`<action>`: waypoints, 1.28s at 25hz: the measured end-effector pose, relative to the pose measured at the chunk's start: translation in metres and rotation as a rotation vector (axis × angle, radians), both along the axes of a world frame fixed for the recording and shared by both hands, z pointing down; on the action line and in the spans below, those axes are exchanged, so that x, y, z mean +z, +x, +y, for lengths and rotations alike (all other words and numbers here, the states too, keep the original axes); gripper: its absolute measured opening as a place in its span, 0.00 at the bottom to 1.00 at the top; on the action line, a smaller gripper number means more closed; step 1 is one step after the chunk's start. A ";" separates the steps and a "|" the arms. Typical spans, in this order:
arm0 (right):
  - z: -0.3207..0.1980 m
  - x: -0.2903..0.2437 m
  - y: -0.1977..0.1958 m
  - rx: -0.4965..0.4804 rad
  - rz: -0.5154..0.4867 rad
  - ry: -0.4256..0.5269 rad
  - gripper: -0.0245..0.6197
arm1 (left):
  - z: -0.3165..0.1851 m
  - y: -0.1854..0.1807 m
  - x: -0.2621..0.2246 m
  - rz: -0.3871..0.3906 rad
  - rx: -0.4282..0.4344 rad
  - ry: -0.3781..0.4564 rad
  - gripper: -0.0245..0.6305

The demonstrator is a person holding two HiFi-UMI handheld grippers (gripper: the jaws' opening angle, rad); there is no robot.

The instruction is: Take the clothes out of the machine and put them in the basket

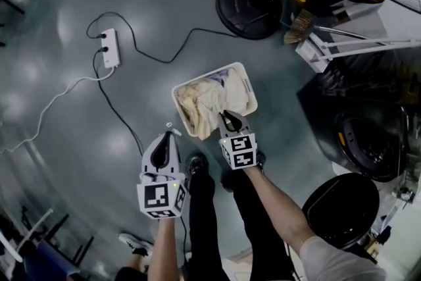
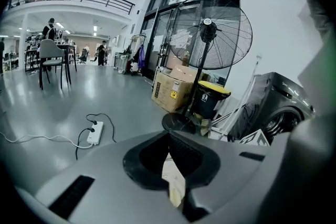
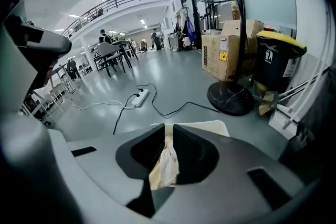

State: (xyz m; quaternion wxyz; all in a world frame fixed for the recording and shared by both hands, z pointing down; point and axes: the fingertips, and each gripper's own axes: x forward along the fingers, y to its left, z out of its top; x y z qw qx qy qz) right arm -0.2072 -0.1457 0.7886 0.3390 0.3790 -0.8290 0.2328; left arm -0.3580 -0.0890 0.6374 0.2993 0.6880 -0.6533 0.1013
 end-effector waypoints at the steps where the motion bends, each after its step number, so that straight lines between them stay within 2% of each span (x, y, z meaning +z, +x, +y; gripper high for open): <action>1: 0.002 -0.012 0.000 0.000 -0.003 0.004 0.12 | 0.001 -0.001 -0.006 -0.002 -0.001 -0.004 0.07; 3: 0.007 -0.037 -0.001 -0.006 -0.020 0.002 0.08 | 0.004 -0.002 -0.019 -0.007 -0.003 -0.012 0.07; 8: 0.008 -0.105 0.000 -0.020 -0.087 0.020 0.07 | 0.003 -0.004 -0.059 -0.016 -0.008 -0.012 0.07; 15: -0.012 -0.231 0.015 0.000 -0.150 0.161 0.07 | -0.007 0.000 -0.139 -0.049 0.001 0.029 0.07; 23: -0.029 -0.393 0.046 0.053 -0.180 0.304 0.07 | -0.023 0.007 -0.258 -0.076 0.014 0.094 0.07; 32: -0.041 -0.534 0.079 0.101 -0.202 0.433 0.07 | -0.033 0.012 -0.385 -0.134 0.045 0.199 0.07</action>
